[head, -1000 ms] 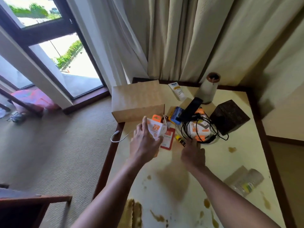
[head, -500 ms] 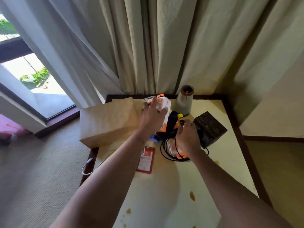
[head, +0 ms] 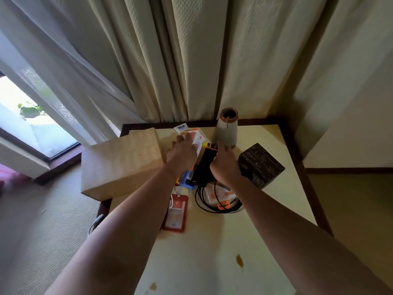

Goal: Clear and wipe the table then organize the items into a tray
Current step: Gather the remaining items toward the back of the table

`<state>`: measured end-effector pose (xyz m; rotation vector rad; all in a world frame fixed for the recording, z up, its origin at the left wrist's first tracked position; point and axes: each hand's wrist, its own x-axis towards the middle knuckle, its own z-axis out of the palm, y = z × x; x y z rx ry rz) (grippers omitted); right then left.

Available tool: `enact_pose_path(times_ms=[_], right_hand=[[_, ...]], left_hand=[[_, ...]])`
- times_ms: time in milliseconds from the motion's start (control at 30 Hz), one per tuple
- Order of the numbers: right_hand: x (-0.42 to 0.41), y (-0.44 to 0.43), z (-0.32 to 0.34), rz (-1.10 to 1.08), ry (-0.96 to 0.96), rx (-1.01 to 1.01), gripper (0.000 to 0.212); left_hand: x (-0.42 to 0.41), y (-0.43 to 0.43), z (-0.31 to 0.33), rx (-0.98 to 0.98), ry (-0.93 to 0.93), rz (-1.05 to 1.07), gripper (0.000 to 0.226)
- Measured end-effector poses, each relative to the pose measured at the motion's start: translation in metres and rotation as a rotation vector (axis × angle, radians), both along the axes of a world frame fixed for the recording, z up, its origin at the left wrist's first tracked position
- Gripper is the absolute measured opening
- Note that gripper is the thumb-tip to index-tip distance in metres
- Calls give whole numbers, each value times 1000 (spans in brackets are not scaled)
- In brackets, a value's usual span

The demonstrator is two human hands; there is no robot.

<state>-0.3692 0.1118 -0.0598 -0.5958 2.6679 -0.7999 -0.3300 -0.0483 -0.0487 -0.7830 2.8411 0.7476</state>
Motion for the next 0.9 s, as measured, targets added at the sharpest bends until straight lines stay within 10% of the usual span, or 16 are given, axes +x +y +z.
enact_pose_path(times_ms=[367,600,900], right_hand=[[113,133,28,-118,180,-128,43],[212,268,-14,-519,131,260,60],[250,338,-41,-818,-87,214,85]], left_hand=[[142,116,-7,-138,314,-146,43],[249,184,-88,-91,98,-135,51],[277,199,-114,-151,-10,-158,66]])
